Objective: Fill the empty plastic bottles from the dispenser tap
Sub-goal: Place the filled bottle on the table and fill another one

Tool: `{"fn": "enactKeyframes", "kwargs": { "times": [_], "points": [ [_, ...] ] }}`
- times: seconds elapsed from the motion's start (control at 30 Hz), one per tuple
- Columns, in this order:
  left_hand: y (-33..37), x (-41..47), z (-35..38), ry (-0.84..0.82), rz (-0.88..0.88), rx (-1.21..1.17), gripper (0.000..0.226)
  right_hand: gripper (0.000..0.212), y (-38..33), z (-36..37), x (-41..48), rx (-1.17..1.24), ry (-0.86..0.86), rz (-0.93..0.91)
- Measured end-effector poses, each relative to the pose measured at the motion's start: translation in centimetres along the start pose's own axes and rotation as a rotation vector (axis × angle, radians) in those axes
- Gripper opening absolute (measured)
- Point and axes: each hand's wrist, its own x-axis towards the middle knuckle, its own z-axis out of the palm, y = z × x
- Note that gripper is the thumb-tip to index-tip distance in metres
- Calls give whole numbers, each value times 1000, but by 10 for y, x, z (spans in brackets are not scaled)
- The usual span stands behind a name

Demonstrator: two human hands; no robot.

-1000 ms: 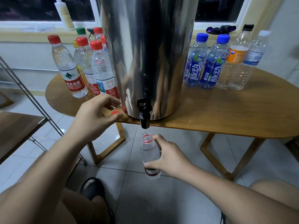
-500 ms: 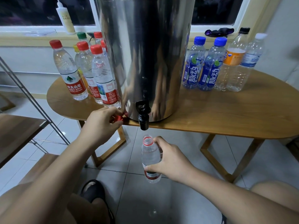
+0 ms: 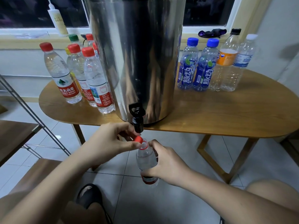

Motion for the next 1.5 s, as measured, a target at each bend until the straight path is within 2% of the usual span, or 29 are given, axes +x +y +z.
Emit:
{"fn": "enactKeyframes", "kwargs": {
  "times": [0.17, 0.37, 0.47, 0.6, 0.7, 0.8, 0.9, 1.0, 1.07, 1.17, 1.23, 1.33, 1.43, 1.5],
  "points": [
    [1, -1, 4, -4, 59, 30, 26, 63, -2, 1, 0, -10, -38, 15],
    [3, -3, 17, 29, 116, 282, 26, 64, -2, 5, -3, -58, -87, 25],
    [0, -2, 12, -34, 131, 295, 23, 69, -2, 7, -2, -68, -88, 28],
    [-5, -3, 7, -156, 242, 285, 32, 73, -3, 5, -3, -80, -93, 28],
    [-2, -4, 8, -164, 281, 265, 38, 73, -4, 5, -3, -85, -91, 30],
    [2, -6, 8, -123, 229, 296, 36, 74, -5, 5, -2, -91, -96, 25],
    [7, -6, 12, -81, 116, 511, 58, 67, -6, 4, -1, -102, -97, 14],
    [10, -3, 16, -73, 68, 638, 66, 65, -6, 4, -2, -104, -94, 22],
    [10, -3, 16, -88, 89, 592, 56, 67, -7, 4, -3, -125, -97, 23],
    [11, -4, 13, -144, 134, 487, 29, 68, -7, 2, -4, -153, -97, 17],
    [11, -5, 11, -192, 160, 462, 26, 71, -7, 1, -5, -176, -99, 14],
    [8, -3, 12, -229, 192, 440, 37, 72, -7, 2, -6, -204, -101, 18],
    [10, -4, 12, -189, 149, 471, 36, 72, -8, 1, -5, -185, -111, 14],
    [10, -4, 12, -156, 100, 584, 64, 67, -9, 1, -4, -172, -110, 5]
  ]
}}
